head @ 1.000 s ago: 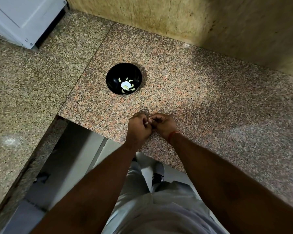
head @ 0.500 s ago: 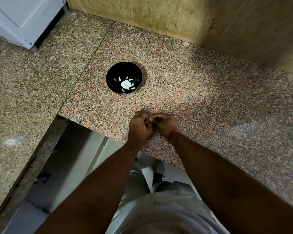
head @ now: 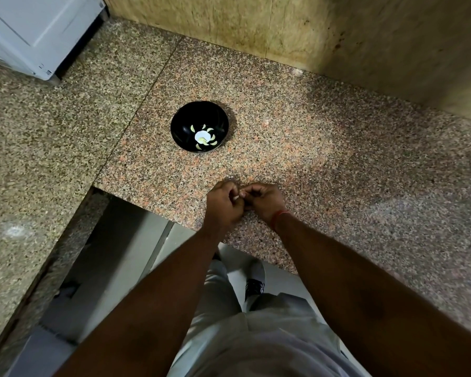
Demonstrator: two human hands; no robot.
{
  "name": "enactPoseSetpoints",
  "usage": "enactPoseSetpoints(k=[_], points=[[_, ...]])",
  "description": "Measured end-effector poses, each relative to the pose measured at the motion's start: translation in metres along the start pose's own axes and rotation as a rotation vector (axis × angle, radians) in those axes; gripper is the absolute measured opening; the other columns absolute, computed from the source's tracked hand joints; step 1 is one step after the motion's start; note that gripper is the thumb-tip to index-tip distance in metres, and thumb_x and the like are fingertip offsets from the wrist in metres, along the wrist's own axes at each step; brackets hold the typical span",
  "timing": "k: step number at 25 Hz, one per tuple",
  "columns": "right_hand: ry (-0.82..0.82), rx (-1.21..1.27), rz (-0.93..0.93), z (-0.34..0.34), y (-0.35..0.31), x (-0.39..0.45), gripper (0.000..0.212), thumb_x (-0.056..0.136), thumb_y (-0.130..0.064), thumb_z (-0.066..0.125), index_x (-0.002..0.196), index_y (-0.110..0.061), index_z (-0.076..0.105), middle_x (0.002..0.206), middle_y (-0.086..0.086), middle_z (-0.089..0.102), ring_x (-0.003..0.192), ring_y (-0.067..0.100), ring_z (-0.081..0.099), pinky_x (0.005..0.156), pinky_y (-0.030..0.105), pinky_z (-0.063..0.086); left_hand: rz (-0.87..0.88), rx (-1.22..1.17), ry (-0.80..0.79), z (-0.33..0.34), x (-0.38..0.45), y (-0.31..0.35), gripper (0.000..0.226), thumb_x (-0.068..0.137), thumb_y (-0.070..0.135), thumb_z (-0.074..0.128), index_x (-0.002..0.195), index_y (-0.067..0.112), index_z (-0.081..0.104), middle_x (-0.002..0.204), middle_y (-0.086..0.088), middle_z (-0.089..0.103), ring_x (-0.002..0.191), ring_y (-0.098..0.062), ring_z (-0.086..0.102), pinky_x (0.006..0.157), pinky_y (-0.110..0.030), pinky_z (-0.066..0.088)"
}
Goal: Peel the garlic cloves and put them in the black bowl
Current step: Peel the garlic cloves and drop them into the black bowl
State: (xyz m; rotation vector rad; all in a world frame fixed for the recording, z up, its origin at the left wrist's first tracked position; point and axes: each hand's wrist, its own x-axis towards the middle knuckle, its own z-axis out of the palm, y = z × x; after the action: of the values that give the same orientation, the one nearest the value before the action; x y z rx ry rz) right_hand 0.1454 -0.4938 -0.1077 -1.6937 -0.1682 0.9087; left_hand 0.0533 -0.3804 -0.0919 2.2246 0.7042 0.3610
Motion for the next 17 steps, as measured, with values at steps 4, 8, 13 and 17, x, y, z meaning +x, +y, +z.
enactPoseSetpoints(k=[4, 8, 13, 17], points=[[0.008, 0.007, -0.001, 0.001, -0.002, -0.002, 0.007, 0.091, -0.003, 0.073, 0.091, -0.007, 0.079, 0.091, 0.012, 0.077, 0.084, 0.026, 0.074, 0.076, 0.040, 0.064, 0.006, -0.020, 0.010, -0.003, -0.001, 0.001, 0.023, 0.085, 0.008, 0.072, 0.072, 0.013, 0.054, 0.071, -0.001, 0.052, 0.059, -0.002, 0.039, 0.054, -0.007, 0.029], [0.018, 0.031, -0.003, 0.002, -0.004, -0.003, 0.007, 0.091, -0.001, 0.073, 0.094, -0.003, 0.078, 0.096, 0.017, 0.076, 0.081, 0.021, 0.073, 0.075, 0.038, 0.064, 0.028, 0.079, 0.028, -0.001, -0.005, 0.005, 0.018, 0.095, 0.014, 0.065, 0.080, 0.004, 0.061, 0.082, -0.002, 0.048, 0.063, -0.012, 0.039, 0.054, -0.012, 0.028], [0.026, 0.007, 0.017, 0.000, -0.004, -0.003, 0.006, 0.090, -0.003, 0.073, 0.091, -0.005, 0.078, 0.094, 0.013, 0.077, 0.091, 0.032, 0.074, 0.081, 0.042, 0.064, 0.013, 0.079, -0.028, -0.003, 0.001, 0.010, 0.019, 0.085, 0.007, 0.066, 0.071, 0.006, 0.055, 0.075, -0.002, 0.046, 0.060, -0.009, 0.037, 0.055, -0.007, 0.031], [0.039, -0.005, 0.024, 0.002, -0.003, -0.004, 0.006, 0.089, -0.003, 0.074, 0.092, -0.006, 0.079, 0.094, 0.012, 0.077, 0.093, 0.033, 0.074, 0.083, 0.045, 0.064, -0.056, -0.008, -0.027, -0.002, 0.000, 0.003, 0.027, 0.082, 0.008, 0.071, 0.067, 0.011, 0.049, 0.067, -0.003, 0.048, 0.059, -0.016, 0.039, 0.051, -0.020, 0.024]])
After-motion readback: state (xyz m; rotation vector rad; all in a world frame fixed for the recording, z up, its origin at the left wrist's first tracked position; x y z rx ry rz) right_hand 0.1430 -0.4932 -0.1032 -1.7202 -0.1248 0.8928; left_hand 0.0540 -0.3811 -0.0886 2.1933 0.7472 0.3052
